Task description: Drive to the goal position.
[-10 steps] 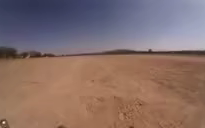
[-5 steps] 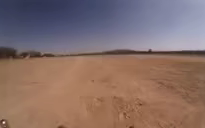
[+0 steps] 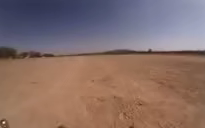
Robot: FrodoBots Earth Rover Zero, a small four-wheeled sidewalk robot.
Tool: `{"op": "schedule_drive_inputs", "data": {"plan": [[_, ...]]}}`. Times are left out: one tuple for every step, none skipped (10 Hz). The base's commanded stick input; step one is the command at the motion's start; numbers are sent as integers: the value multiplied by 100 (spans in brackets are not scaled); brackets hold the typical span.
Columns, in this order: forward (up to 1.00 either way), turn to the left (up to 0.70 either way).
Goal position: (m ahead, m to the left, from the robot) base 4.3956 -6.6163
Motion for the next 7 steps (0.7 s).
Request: {"op": "schedule_drive_inputs", "data": {"plan": [[100,-27],[100,-27],[100,-27],[100,-27],[100,-27],[100,-27],[100,-27]]}}
